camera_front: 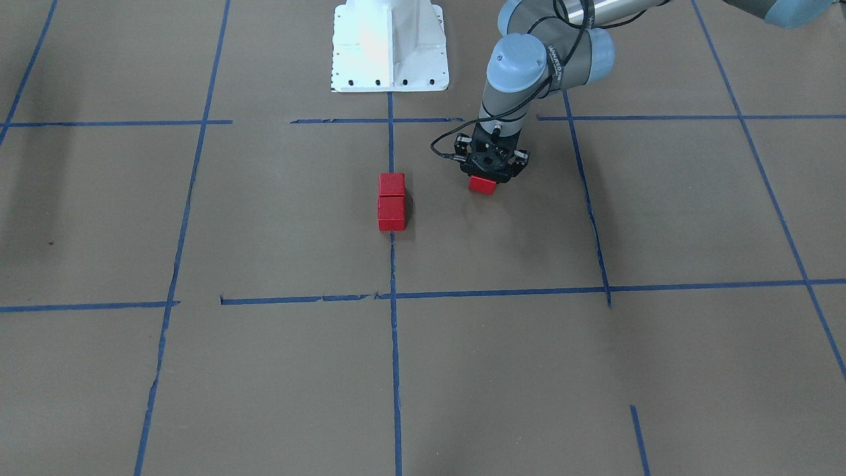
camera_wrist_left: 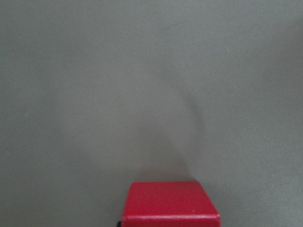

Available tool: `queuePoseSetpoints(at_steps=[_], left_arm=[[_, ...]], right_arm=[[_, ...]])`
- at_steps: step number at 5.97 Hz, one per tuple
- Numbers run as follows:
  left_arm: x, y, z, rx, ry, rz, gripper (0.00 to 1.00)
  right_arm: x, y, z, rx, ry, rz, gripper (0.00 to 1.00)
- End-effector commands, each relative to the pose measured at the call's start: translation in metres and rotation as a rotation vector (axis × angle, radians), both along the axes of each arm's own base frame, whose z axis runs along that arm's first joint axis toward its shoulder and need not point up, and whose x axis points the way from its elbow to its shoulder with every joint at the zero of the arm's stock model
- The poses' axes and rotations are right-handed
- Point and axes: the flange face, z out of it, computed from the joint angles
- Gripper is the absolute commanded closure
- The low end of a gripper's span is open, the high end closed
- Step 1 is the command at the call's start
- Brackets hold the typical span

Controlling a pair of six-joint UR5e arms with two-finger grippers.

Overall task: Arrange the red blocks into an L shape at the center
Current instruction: 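Lift the cube and carry it beside the farther cube of the column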

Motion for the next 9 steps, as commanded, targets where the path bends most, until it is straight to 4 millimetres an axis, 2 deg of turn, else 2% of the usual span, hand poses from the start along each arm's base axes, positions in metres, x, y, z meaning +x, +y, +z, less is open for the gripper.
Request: queuePoseSetpoints(at_steps=[1, 3, 4, 5, 7, 8, 9], left_arm=[[-0.008, -0.025, -0.042, -0.097, -0.032, -0.118, 0.64], [-0.031, -0.044, -0.048, -0.246, -0.045, -0.301, 0.68], [-0.034, -0.047, -0.052, -0.399, -0.023, -0.465, 0.7], [-0.036, -0.045, -0.067, -0.526, 0.014, -0.594, 0.73], [-0.03, -0.046, -0.098, -0.84, 0.078, -0.886, 0.76], [-0.025, -0.052, -0.109, -0.997, 0.099, -1.033, 0.76], [-0.016, -0.068, -0.115, -1.127, 0.104, -1.172, 0.76]], right_arm=[[0.0, 0.0, -0.001, 0.002, 0.0, -0.001, 0.0], [0.0, 0.0, -0.002, 0.004, 0.0, 0.0, 0.0], [0.0, 0.0, -0.002, 0.004, 0.0, 0.0, 0.0], [0.0, 0.001, 0.0, 0.001, 0.003, 0.0, 0.0], [0.0, 0.001, -0.001, 0.001, 0.0, 0.0, 0.0], [0.0, 0.001, -0.001, 0.003, 0.0, -0.001, 0.0], [0.0, 0.001, -0.001, 0.005, 0.0, -0.001, 0.0]])
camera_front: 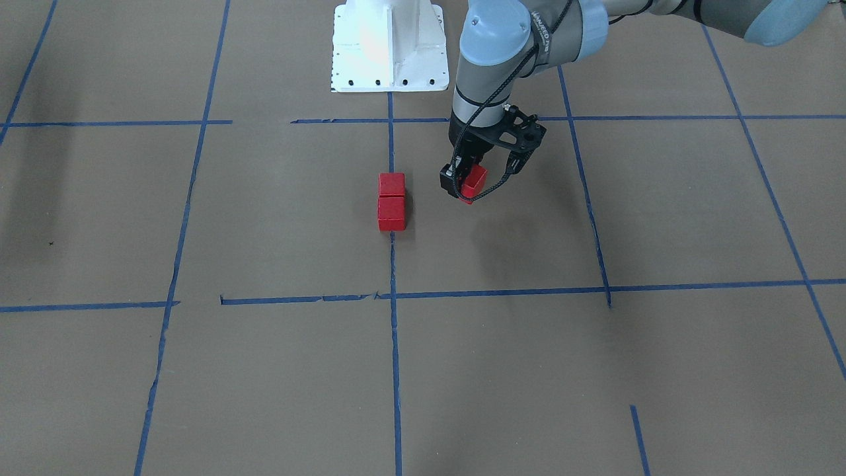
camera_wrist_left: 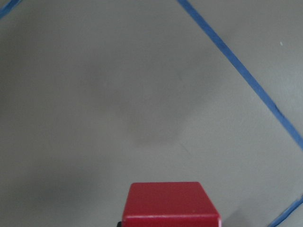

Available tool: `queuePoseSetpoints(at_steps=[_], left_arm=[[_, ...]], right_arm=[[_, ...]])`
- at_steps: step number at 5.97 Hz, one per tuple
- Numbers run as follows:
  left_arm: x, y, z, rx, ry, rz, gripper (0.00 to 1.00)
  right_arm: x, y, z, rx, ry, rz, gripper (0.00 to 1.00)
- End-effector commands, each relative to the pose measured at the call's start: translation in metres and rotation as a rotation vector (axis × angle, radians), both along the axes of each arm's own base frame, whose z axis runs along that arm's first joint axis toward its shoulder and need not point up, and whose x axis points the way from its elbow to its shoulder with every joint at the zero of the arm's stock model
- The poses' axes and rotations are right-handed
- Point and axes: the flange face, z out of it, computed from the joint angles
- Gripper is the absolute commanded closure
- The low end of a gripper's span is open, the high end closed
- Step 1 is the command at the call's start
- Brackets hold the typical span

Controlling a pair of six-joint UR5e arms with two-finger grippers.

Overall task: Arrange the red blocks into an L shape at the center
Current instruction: 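Lift the cube and carry it beside the farther cube of the column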

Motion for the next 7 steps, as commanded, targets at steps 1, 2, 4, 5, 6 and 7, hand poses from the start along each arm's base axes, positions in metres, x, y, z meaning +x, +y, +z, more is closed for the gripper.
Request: queuePoseSetpoints(at_steps=[1, 2, 4, 5, 6, 7], left_arm=[[0.024, -0.041, 0.0, -0.312, 0.018, -0.325, 0.76], [0.045, -0.056, 0.0, -0.341, 0.063, -0.363, 0.75], [0.067, -0.066, 0.005, -0.345, 0.029, -0.35, 0.75], [0.074, -0.057, 0.007, -0.332, 0.026, -0.321, 0.75], [0.089, -0.038, 0.009, -0.333, 0.018, -0.292, 0.75], [0.097, -0.026, 0.008, -0.333, 0.018, -0.274, 0.74]], right_arm=[[0.0, 0.0, 0.0, 0.002, 0.0, 0.0, 0.0], [0.0, 0.0, 0.001, 0.0, 0.001, 0.0, 0.0], [0.0, 0.0, 0.001, 0.001, 0.0, -0.001, 0.0], [0.0, 0.0, 0.001, 0.0, 0.001, 0.0, 0.0], [0.0, 0.0, 0.002, -0.002, 0.001, -0.001, 0.0], [0.0, 0.0, 0.003, -0.004, 0.002, -0.001, 0.0]])
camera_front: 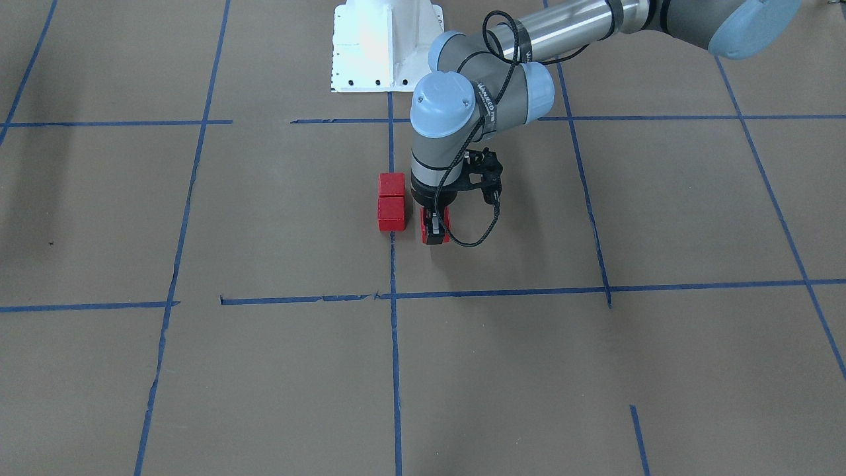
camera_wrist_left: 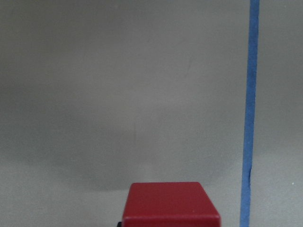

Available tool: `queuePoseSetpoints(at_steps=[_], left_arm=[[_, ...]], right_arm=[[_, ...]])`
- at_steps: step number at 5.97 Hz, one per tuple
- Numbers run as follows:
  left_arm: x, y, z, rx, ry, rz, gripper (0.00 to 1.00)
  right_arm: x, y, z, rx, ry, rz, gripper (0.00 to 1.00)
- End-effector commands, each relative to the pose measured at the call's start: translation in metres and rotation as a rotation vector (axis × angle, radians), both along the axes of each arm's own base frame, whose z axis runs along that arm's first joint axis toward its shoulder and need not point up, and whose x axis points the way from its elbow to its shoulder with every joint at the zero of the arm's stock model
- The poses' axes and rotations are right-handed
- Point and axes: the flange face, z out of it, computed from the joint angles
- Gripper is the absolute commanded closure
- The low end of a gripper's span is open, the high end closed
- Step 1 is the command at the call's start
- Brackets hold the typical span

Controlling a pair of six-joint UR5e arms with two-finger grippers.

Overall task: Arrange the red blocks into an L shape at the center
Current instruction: 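Lift the cube and carry it beside the farther cube of the column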

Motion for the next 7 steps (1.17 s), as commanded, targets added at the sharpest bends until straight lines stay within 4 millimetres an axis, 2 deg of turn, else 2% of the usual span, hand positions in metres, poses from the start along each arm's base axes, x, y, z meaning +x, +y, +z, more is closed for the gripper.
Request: queuePoseSetpoints(at_steps=[1, 7], left_arm=[[0.014, 0.019, 0.0, -0.003, 0.001, 0.027, 0.74], [0.032, 0.037, 0.001, 0.011, -0.012, 0.039, 0.69]], right_arm=[[0.0, 0.0, 0.001, -0.002, 0.0, 0.0, 0.0], [0.0, 0.003, 0.002, -0.003, 0.0, 0.0, 0.0]])
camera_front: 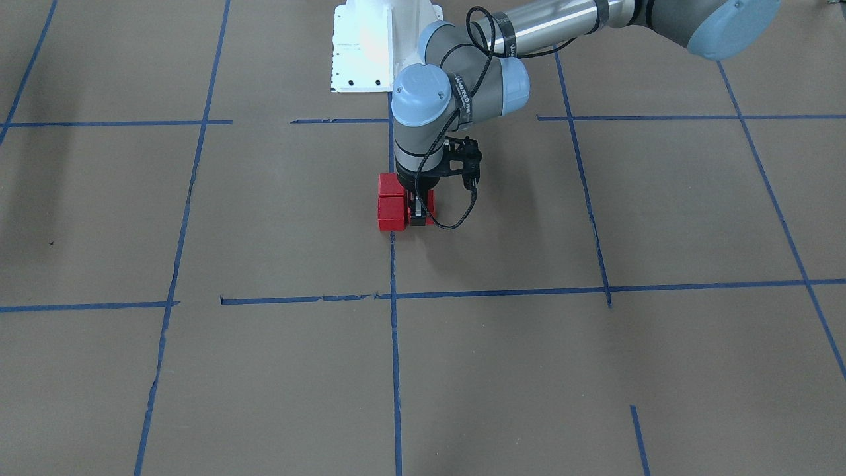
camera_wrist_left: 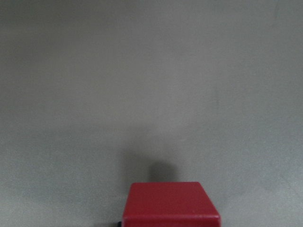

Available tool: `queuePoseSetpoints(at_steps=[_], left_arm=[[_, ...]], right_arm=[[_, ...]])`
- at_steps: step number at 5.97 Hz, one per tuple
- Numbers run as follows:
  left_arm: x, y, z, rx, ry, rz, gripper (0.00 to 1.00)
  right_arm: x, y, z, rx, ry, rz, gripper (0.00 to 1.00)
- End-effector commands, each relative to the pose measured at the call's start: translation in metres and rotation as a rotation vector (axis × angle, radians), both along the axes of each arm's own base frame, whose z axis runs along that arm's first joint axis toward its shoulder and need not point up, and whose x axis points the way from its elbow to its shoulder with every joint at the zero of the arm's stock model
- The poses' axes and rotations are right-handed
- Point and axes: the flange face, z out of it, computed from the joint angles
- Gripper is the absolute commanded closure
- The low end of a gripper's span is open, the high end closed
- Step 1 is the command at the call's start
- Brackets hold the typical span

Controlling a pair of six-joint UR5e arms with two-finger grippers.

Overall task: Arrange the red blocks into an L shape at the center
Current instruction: 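Lower the cube against the column and open the left gripper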

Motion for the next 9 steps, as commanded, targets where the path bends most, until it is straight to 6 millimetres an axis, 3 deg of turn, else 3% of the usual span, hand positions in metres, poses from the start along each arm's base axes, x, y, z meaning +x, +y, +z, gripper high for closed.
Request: queuePoseSetpoints(at_steps=[1, 9], left_arm=[[0.0011, 0.0005, -0.0035, -0.007, 0.003, -0.017, 0.69], [0.0042, -0.0049, 0.001, 0.011, 0.002, -0.035, 0.65]], right_arm=[[0.0001, 0.0001, 0.0002, 0.001, 0.001, 0.0, 0.0], [0.0003, 0.0008, 0.0009, -0.001, 0.003, 0.0, 0.0]])
